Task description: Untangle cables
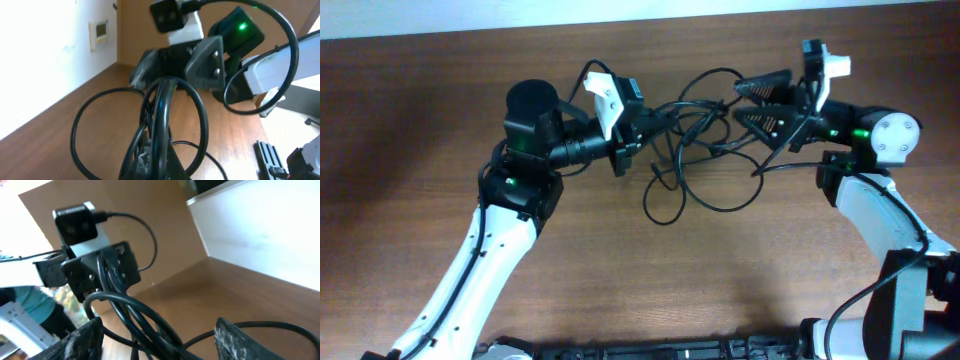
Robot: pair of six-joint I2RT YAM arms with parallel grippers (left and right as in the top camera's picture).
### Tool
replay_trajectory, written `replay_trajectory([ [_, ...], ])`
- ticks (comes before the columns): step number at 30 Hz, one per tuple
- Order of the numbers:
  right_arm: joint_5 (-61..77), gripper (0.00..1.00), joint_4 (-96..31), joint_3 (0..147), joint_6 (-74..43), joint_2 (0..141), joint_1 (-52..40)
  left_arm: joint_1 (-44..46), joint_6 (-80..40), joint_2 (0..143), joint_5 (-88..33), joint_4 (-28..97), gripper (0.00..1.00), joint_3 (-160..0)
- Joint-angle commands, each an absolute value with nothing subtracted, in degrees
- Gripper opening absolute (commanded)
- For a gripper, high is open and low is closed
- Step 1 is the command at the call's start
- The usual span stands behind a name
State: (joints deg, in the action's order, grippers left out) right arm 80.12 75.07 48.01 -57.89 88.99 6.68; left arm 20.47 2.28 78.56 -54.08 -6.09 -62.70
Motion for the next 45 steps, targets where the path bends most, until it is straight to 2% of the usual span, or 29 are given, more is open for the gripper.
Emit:
replay_trajectory([
  [1, 80.75, 0.68, 73.01, 48.56, -59.0, 88.75, 5.96, 20.64, -1.02, 78.43, -55.13, -8.8, 0.0, -63.37],
  [5, 72.77, 0.69, 59.53, 48.56, -58.98, 88.75, 6.09, 20.62, -3.38, 78.43, -53.78, -8.86, 0.0, -63.37],
  [8, 60.38, 0.74, 41.63, 48.56, -58.5, 88.77, 6.55, 20.62, -5.21, 78.43, -47.35, -4.93, 0.0, -63.37],
  [12, 46.89, 0.76, 24.34, 48.56, -48.49, 88.75, 6.81, 20.62, -7.49, 78.43, -43.9, -2.92, 0.0, -63.37],
  [17, 41.63, 0.88, 12.32, 48.56, -37.36, 88.31, 6.76, 20.62, -15.25, 78.43, -34.37, -2.9, 0.0, -63.37],
  [20, 41.06, 0.93, 9.69, 48.56, -32.45, 85.8, 6.7, 20.62, -20.47, 78.43, -29.08, -2.92, 0.0, -63.37],
  [23, 39.03, 0.95, 8.69, 48.56, -27.9, 81.67, 6.13, 20.64, -22.76, 78.43, -28.77, -3.14, 0.0, -63.37],
  [28, 33.56, 0.99, 8.29, 48.56, -21.56, 74.7, 2.13, 20.64, -24.12, 78.43, -37.21, -6.72, 0.0, -63.37],
  [34, 35.22, 0.96, 8.32, 48.56, -20.34, 72.66, 0.32, 20.64, -25.32, 78.43, -47.64, -8.43, 0.0, -63.37],
  [39, 41.95, 0.93, 8.34, 48.58, -20.36, 72.66, -0.12, 22.44, -25.23, 78.43, -46.13, -8.36, 0.0, -63.37],
  [45, 42.48, 0.93, 8.38, 48.58, -19.7, 72.66, -4.12, 24.03, -24.58, 78.43, -41.1, -8.58, 0.0, -63.37],
])
